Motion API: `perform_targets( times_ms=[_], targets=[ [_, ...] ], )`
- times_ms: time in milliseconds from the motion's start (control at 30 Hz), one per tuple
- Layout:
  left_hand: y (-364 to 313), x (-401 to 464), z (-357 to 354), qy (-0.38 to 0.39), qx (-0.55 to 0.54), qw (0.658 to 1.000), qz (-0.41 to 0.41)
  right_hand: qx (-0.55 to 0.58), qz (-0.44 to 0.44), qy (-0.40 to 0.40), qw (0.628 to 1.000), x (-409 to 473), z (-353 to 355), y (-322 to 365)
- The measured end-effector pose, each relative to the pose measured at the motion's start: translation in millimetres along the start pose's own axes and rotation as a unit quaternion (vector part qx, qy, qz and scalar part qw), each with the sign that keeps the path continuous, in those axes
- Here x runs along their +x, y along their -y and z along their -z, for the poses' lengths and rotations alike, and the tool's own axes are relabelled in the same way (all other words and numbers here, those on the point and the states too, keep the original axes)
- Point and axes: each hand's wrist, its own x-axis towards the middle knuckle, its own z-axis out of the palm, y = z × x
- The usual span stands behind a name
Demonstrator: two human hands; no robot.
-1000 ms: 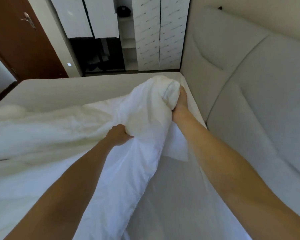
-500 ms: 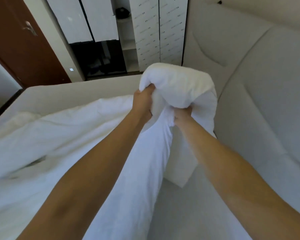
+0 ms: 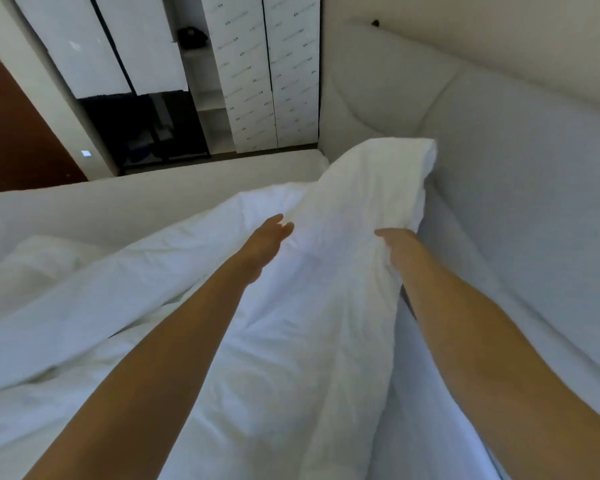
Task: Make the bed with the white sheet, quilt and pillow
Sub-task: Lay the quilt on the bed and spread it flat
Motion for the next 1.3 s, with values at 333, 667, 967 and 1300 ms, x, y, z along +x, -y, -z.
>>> perform_targets(
  times_ms=[333,667,967,1300],
  targets=[
    [103.7,-52.0,21.9,0.020,0.025,0.992,0.119,0.000,-0.096,0.087,0.992,-70.4,-54.1,-95.8],
    [213.9,-241.9,211.4,-0.111,0.008,0.984,0.142,-0.128,-0.060,0.307,0.941,-264.5,-257.6,-172.5],
    [367.1,-492.3,443.1,-0.271,-0.059,0.935,0.222,-0.278,-0.017,0.433,0.857,-520.7,-467.0,-291.6],
    [435.3,-461.3,572.5,-0.260,-0.062,0.940,0.213,-0.364,0.025,0.341,0.867,-531.1,-617.6,-352.9]
  ],
)
